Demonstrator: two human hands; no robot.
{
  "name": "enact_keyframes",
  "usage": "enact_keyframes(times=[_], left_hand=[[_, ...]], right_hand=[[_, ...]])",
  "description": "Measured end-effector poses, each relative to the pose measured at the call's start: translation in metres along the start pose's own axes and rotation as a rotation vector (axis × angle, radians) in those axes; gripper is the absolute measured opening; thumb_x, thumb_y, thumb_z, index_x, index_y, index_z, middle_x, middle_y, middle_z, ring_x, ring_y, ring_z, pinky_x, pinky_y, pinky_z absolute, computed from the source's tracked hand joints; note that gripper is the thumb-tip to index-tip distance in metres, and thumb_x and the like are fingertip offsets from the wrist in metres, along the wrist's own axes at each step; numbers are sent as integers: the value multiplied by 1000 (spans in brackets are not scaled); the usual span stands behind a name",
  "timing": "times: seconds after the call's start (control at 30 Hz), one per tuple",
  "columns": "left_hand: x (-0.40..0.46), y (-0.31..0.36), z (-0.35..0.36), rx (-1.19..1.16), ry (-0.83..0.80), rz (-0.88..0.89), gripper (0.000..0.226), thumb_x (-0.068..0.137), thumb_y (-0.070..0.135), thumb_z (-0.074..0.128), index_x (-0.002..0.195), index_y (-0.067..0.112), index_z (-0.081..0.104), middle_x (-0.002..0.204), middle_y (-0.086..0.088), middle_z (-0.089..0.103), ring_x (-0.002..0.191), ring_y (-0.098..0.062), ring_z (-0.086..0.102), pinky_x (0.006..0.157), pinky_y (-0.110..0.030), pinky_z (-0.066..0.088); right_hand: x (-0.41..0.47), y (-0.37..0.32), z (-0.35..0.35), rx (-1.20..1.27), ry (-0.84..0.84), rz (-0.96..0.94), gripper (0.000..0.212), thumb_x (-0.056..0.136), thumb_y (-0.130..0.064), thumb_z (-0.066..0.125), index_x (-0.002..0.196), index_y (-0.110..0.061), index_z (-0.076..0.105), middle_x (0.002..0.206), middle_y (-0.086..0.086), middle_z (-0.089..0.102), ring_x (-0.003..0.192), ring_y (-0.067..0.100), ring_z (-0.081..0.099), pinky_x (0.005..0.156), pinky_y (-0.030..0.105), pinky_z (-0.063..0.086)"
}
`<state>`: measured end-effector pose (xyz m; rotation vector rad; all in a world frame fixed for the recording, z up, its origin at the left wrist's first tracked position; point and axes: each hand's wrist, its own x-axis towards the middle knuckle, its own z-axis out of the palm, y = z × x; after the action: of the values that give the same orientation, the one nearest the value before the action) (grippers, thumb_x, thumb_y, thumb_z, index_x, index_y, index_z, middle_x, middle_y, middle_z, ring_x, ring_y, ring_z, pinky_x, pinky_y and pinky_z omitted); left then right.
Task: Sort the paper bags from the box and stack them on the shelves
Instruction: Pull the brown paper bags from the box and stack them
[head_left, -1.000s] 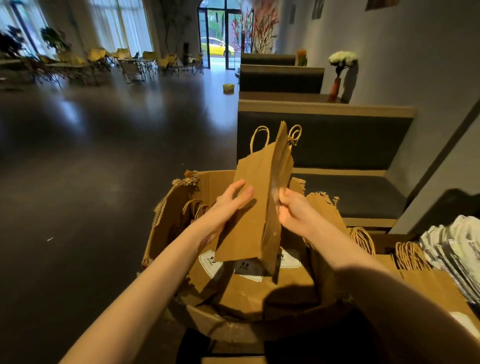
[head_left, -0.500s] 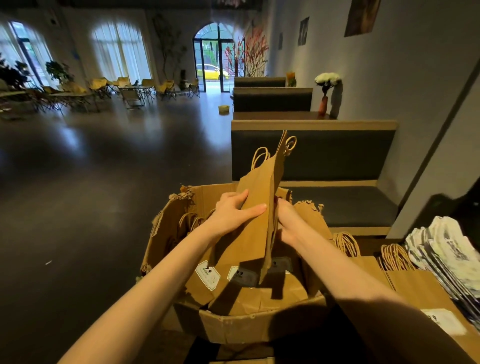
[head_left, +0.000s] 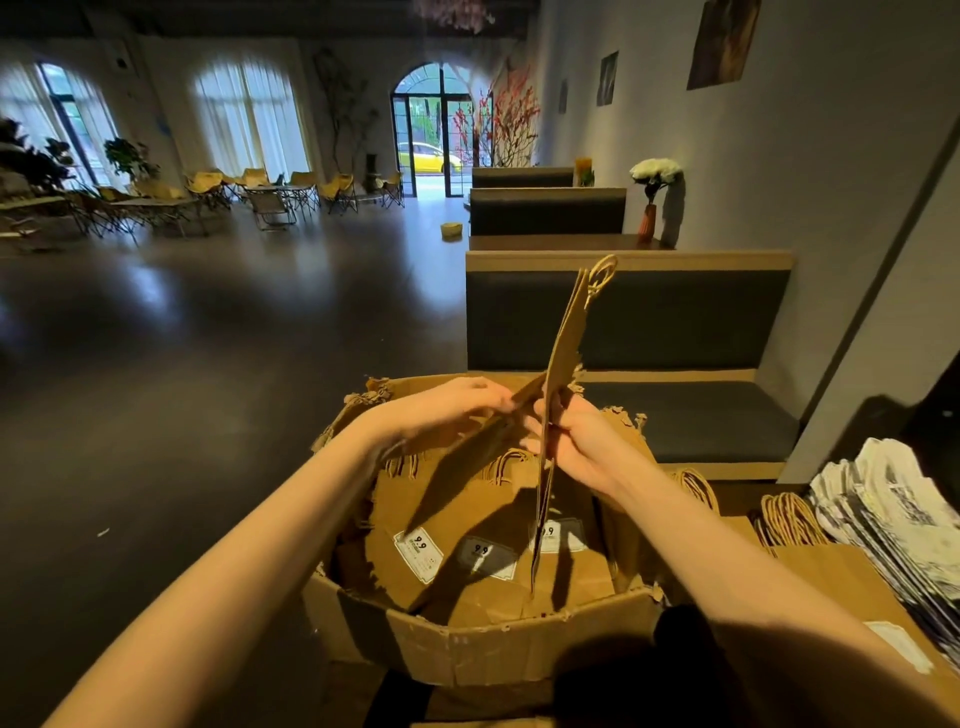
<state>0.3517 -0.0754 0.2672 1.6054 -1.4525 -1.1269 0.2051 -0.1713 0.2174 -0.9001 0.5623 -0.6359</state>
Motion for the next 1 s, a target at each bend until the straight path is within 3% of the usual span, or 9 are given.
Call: enact_keyframes(times=[0.03, 0.1, 0.27, 0.43, 0.57, 0.7, 0.8, 0.87, 1.0], left_hand=[[-3, 7, 0, 28, -37, -31, 4, 90, 23, 56, 89, 19, 55, 81, 8, 62, 72, -2, 59, 62, -8, 49], [-6, 9, -1, 51, -26, -36, 19, 91, 0, 46, 87, 17, 54, 78, 2, 62, 69, -4, 59, 58, -10, 49], [2, -9, 11, 113, 257, 60, 18, 95, 5, 47, 103, 7, 63, 103, -13, 66, 96, -23, 64, 87, -31, 52], [2, -18, 13, -139, 566, 103, 24, 100, 9, 37, 111, 12, 59, 99, 2, 63, 94, -10, 60, 72, -18, 47], [3, -21, 16, -281, 563, 128, 26, 100, 9, 35, 108, 15, 59, 98, 3, 66, 93, -9, 61, 76, -23, 47], [9, -26, 23, -345, 569, 129, 27, 101, 23, 36, 106, 17, 62, 108, -10, 66, 104, -27, 62, 94, -42, 50], [12, -33, 25, -388, 477, 92, 27, 101, 34, 34, 100, 24, 59, 100, -2, 67, 93, -16, 65, 89, -32, 51], [13, -42, 23, -286, 400, 135, 12, 98, 23, 45, 107, 25, 53, 107, 2, 64, 94, -8, 63, 85, -24, 52], [14, -67, 16, -241, 510, 140, 22, 95, 9, 50, 113, 21, 50, 112, 1, 62, 99, -12, 62, 88, -29, 51]], right_hand=[[-1, -1, 0, -1, -15, -9, 31, 101, -3, 32, 125, -11, 49, 110, 8, 63, 96, 22, 62, 78, 41, 51], [-2, -3, 0, -23, -24, -23, 33, 101, -5, 32, 131, -10, 45, 112, 9, 62, 104, 24, 61, 85, 43, 51], [0, -5, -2, -56, 35, -69, 31, 102, -12, 31, 130, -15, 45, 126, 10, 58, 113, 24, 58, 92, 44, 49], [5, -7, -13, -62, 265, -176, 31, 102, -16, 35, 131, -10, 46, 132, 8, 54, 119, 25, 54, 99, 43, 45], [8, -4, -13, -105, 347, -202, 32, 102, -17, 37, 133, -10, 44, 129, 6, 55, 121, 23, 52, 102, 43, 43], [14, 3, -3, -123, 408, -256, 23, 100, -13, 43, 122, -8, 46, 115, 7, 59, 101, 19, 58, 80, 33, 50], [22, 9, -1, -155, 467, -291, 29, 96, -10, 51, 124, -5, 46, 123, 12, 60, 100, 19, 60, 75, 31, 52], [25, 12, -2, -153, 452, -286, 40, 92, -8, 57, 128, -7, 41, 124, 13, 58, 104, 20, 61, 86, 36, 53], [33, 13, -13, -369, 305, -228, 41, 91, -17, 60, 128, -8, 44, 119, 8, 61, 94, 14, 61, 81, 30, 53]])
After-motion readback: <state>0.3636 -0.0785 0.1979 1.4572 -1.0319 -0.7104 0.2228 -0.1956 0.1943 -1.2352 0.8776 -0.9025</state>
